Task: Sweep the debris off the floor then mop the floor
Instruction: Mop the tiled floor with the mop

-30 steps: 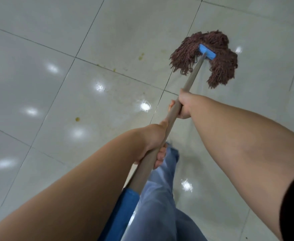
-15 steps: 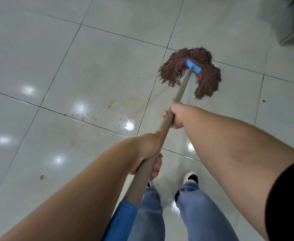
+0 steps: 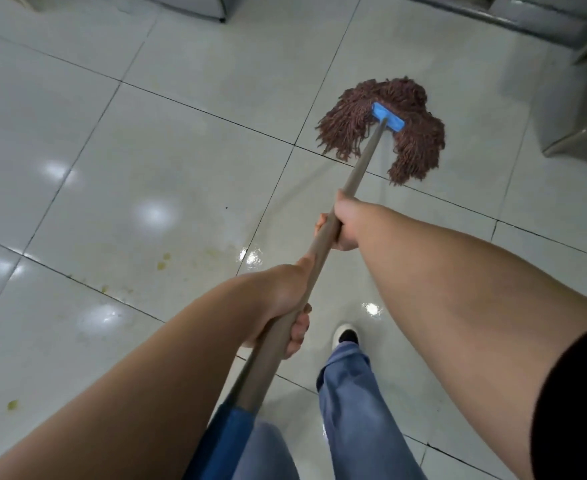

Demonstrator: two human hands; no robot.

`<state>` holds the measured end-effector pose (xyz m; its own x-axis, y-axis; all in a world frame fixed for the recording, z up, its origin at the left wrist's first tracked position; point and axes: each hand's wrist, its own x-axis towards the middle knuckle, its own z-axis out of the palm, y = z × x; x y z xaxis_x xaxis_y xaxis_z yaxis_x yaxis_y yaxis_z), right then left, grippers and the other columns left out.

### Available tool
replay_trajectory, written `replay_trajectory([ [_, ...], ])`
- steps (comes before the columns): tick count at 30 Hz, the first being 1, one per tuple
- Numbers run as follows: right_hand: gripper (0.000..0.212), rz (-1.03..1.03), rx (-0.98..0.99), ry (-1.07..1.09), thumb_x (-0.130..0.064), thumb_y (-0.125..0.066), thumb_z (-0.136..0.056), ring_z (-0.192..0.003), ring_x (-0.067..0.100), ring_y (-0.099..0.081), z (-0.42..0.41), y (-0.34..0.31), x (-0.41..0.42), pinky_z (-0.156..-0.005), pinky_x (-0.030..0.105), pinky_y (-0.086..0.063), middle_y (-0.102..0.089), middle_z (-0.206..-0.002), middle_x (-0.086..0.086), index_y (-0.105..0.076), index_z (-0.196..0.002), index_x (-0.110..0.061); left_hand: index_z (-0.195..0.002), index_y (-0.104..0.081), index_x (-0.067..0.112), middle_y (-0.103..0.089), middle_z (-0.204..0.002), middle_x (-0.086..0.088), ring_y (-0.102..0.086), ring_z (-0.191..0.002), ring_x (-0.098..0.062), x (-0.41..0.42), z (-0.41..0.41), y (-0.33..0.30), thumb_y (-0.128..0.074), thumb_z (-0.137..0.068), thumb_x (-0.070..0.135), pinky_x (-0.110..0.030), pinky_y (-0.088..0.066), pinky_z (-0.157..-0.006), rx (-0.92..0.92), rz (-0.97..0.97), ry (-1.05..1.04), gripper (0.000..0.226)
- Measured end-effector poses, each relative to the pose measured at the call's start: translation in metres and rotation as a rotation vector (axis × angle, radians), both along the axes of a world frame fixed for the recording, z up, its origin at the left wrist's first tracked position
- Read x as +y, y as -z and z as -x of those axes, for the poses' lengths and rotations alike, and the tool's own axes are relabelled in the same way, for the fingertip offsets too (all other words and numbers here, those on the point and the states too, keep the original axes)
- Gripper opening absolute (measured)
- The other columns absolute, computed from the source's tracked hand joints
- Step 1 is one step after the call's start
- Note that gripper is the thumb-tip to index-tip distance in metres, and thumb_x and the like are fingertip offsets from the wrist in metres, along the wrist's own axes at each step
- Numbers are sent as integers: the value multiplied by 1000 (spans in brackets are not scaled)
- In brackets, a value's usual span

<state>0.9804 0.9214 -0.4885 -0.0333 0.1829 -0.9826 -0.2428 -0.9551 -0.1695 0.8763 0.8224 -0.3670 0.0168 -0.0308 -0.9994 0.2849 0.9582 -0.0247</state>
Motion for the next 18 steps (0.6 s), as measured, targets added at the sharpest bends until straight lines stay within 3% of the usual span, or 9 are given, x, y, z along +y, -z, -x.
replay_trajectory([
  [8,53,-4,-27,-31,-58,-32,-95,-18,12,-42,-52,5,123,-31,25,-46,-44,-27,2,-38,-74,-9,-58,-38,13,-36,-36,0,-33,-24,-14,124,-52,11,-30,-82,75,-12,-35,-34,-15,-24,31,67],
  [18,53,-6,-57,23,-57,-35,-95,-20,14,-46,-112,7,259,-30,21,-43,-44,-28,4,-42,-72,-10,-66,-38,13,-37,-34,0,-34,-23,-13,267,-108,19,-27,-83,74,-12,-37,-36,-34,-61,76,65],
])
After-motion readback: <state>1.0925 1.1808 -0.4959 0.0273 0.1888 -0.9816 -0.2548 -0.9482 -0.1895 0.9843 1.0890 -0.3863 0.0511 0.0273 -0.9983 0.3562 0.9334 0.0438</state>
